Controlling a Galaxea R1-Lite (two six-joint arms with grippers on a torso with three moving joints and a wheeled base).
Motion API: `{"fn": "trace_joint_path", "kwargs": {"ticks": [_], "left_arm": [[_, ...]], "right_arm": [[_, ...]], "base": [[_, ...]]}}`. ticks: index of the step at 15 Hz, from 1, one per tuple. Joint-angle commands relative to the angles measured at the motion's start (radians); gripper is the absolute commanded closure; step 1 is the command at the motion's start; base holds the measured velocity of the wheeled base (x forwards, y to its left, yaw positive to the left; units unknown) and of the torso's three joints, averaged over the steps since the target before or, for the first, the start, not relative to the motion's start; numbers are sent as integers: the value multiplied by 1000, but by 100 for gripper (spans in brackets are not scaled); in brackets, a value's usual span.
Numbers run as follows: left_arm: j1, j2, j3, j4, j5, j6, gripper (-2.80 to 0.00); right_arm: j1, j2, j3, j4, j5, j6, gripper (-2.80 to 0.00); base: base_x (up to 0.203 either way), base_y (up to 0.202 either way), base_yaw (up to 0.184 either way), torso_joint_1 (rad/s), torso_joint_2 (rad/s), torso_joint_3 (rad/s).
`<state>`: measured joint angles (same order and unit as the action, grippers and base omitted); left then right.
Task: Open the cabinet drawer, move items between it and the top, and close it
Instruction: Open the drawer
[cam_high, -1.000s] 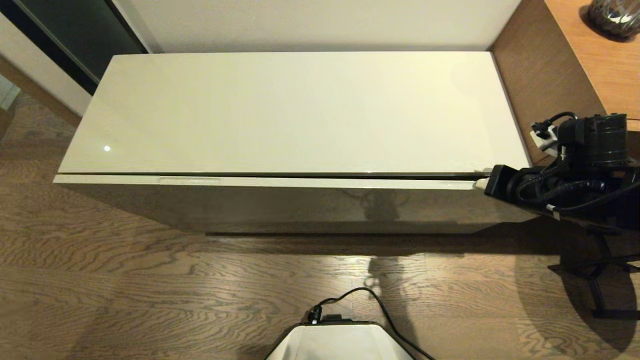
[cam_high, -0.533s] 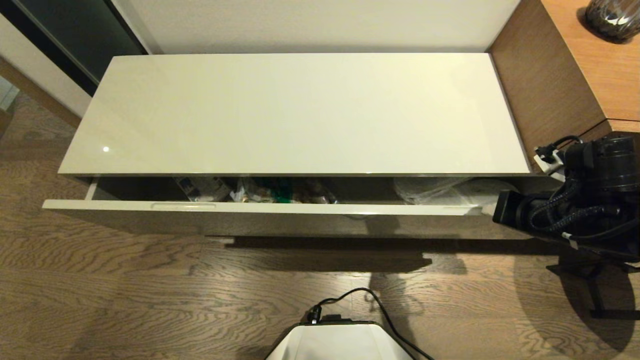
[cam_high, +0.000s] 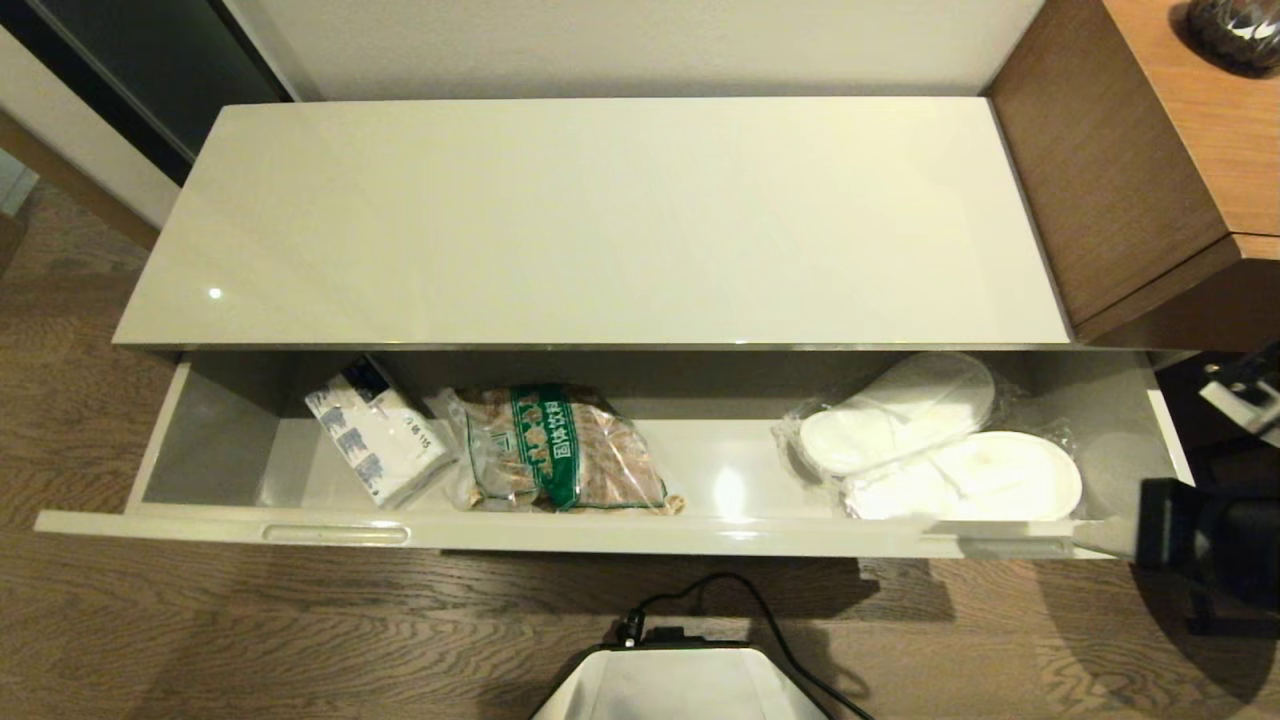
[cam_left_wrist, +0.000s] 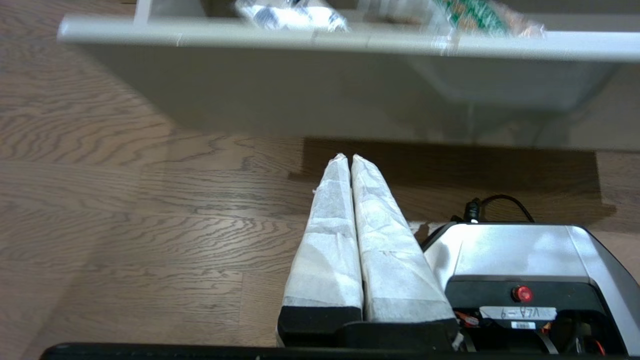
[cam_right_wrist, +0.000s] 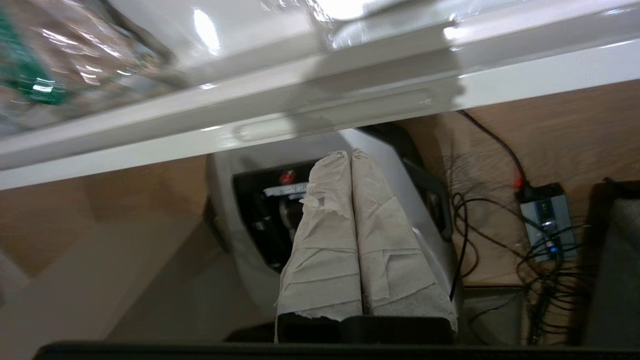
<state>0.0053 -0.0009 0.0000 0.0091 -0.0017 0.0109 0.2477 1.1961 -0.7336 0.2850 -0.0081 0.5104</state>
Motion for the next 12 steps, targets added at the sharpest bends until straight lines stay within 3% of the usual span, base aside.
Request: {"fn": "trace_joint_path", "kwargs": {"ticks": [1,6,12], "left_arm": [[1,-1,0,0,0,0,0],[1,-1,0,0,0,0,0],[1,-1,0,0,0,0,0]], "right_arm": [[9,-268,-5,182,1,19,0],[6,-503,-75,477,-8,35,0],[5,-526,-150,488,-12,31,0]], "base": [[0,0,0,0,0,0],[0,0,0,0,0,0],[0,0,0,0,0,0]]}}
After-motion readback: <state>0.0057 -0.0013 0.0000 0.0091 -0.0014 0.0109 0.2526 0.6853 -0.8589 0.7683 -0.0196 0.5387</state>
